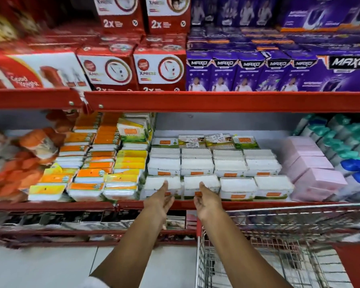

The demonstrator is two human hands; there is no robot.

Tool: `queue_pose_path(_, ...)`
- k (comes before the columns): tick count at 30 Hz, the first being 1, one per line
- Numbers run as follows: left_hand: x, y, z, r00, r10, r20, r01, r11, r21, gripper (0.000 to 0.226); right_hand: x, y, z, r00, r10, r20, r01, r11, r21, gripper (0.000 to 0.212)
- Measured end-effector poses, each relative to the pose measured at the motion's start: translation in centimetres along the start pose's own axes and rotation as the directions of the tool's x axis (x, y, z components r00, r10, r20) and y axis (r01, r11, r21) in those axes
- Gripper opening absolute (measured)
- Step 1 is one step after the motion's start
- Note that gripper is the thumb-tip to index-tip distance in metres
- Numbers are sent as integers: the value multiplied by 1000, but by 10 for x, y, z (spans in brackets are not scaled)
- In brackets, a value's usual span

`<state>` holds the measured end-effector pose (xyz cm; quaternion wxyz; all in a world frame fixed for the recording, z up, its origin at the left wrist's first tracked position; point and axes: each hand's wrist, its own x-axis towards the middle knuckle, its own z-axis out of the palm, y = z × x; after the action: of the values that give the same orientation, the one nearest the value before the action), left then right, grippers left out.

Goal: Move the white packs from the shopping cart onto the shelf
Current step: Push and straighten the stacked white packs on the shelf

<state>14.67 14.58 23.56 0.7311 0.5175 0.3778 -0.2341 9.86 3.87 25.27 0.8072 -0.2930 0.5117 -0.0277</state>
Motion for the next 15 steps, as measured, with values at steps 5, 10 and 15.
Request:
queue_pose_path(5,9,6,0,1000,-10,19,9,997,76,48,3,2,14,999,-33,-43,34,999,6,47)
queue_pose_path(10,14,14,2,999,-23,39,20,996,83,52,11,6,26,998,-51,-48,54,997,56,47)
queue_pose_path(15,19,17,4,998,-32,56,27,995,95,49,16,6,30,998,-44,-50,48,995,90,45)
